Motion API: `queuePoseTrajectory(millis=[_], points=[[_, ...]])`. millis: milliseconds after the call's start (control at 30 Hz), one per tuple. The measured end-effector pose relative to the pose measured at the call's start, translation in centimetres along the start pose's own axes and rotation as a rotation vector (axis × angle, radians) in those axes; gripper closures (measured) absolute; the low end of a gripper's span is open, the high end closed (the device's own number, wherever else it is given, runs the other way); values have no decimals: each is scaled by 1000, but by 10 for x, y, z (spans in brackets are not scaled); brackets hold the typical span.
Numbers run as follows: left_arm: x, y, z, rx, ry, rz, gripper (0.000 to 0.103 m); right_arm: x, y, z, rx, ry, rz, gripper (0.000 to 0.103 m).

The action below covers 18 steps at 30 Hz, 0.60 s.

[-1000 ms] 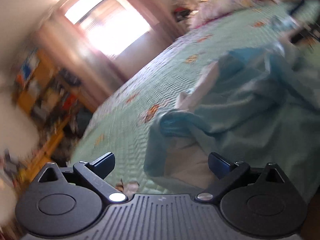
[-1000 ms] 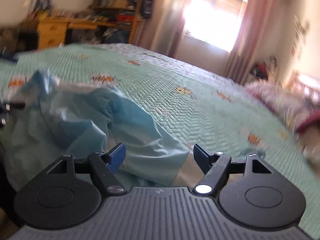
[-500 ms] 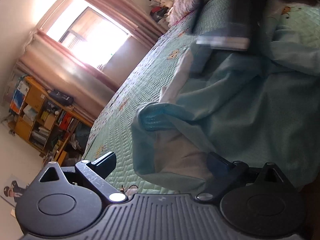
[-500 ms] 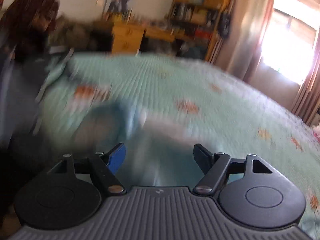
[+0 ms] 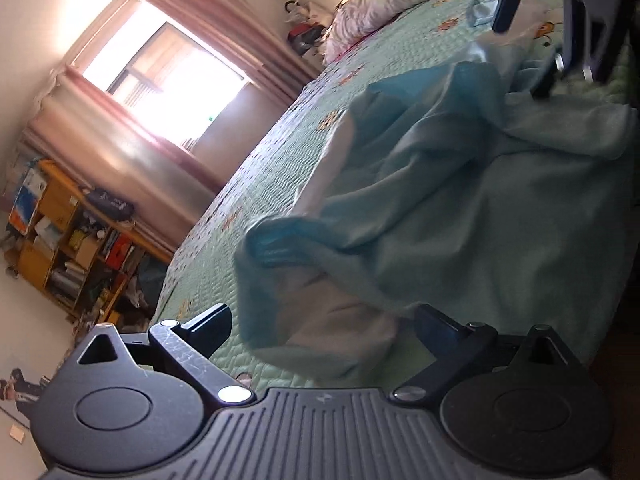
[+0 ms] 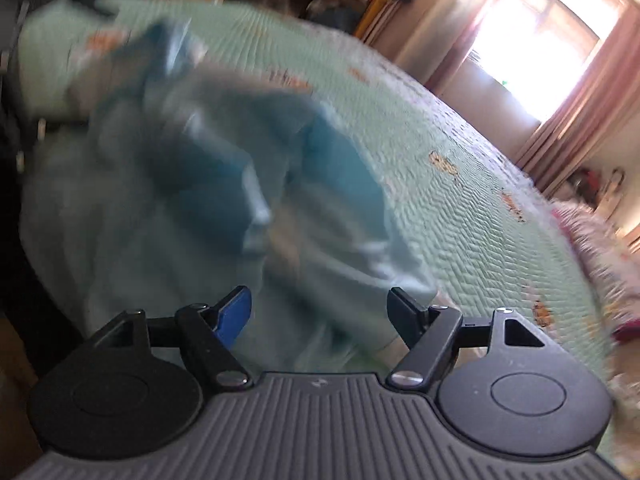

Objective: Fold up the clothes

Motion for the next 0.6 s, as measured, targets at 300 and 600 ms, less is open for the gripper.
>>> queuePoseTrajectory(millis=[300,600], points=[[13,-12,-10,42,34,-60,3,-16,113,5,-290,95,161,27],[5,-5,-6,14,20,-50,2,-12,13,5,-23,38,101,27]])
Point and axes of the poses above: each gripper's, at about its wrist camera, not at the fingertips, and z roughly the way its jaws point, x to its left, y to its top, the point moved 7 cm from there along z, roughly the way its jaws point, and after that the axes turned 13 degrees about -z, right-handed, at the moved point
